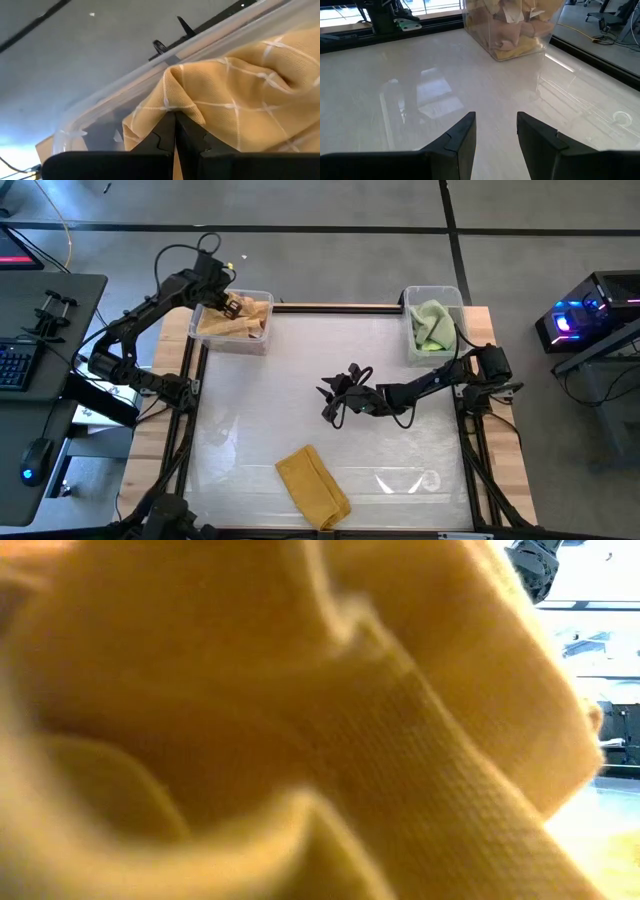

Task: Sort towels by color in basket
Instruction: Put the light yellow microfiber cloth into the left transparent bin, then put the dark yellow microfiber cloth into the left transparent bin

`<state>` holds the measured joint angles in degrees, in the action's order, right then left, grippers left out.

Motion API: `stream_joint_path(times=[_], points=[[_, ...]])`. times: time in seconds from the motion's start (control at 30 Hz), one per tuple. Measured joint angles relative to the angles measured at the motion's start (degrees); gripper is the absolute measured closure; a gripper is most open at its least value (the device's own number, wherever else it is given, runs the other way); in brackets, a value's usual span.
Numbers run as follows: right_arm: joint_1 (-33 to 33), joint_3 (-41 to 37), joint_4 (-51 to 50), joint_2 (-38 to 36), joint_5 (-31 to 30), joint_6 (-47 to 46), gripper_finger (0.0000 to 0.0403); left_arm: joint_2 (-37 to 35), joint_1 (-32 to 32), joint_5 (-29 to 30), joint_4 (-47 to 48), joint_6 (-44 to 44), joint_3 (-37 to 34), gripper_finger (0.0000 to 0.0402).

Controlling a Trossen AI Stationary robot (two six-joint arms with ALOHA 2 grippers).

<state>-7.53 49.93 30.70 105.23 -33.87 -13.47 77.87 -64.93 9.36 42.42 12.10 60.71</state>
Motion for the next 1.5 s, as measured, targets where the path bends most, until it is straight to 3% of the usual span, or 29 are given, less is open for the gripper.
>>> stream_joint_path(times=[0.13,0.3,0.77,1.13,1.27,1.43,1.5], points=[[0.00,0.00,0.00,0.00,0.02,0.03,0.0266,0.15,0.61,-0.44,-0.39,0.00,-0.18,0.0401],[0.00,0.00,0.01,0.00,0.02,0.48,0.0266,0.15,0.55,-5.39,1.61,0.04,-0.20,0.0401],[-0.02,0.00,0.00,0.00,0.00,0.94,0.0266,7.93,0.61,-5.54,-0.44,0.15,-0.20,0.0401],[0.02,0.02,-0.21,-0.02,0.18,1.47,0.0266,-2.93,3.90,-5.06,4.59,-1.70,-0.20,0.0401],[0.52,0.02,-1.57,-0.07,7.95,2.80,0.0265,-9.94,8.83,-5.06,4.87,-4.02,-0.20,0.0401],[2.74,0.75,-1.44,0.12,31.77,7.06,0.0264,-18.09,19.47,-5.09,3.93,-7.07,-0.20,0.0401],[3.03,1.93,-1.60,1.11,37.77,8.68,0.0264,-20.54,24.82,-5.11,3.91,-7.57,-0.20,0.0401]])
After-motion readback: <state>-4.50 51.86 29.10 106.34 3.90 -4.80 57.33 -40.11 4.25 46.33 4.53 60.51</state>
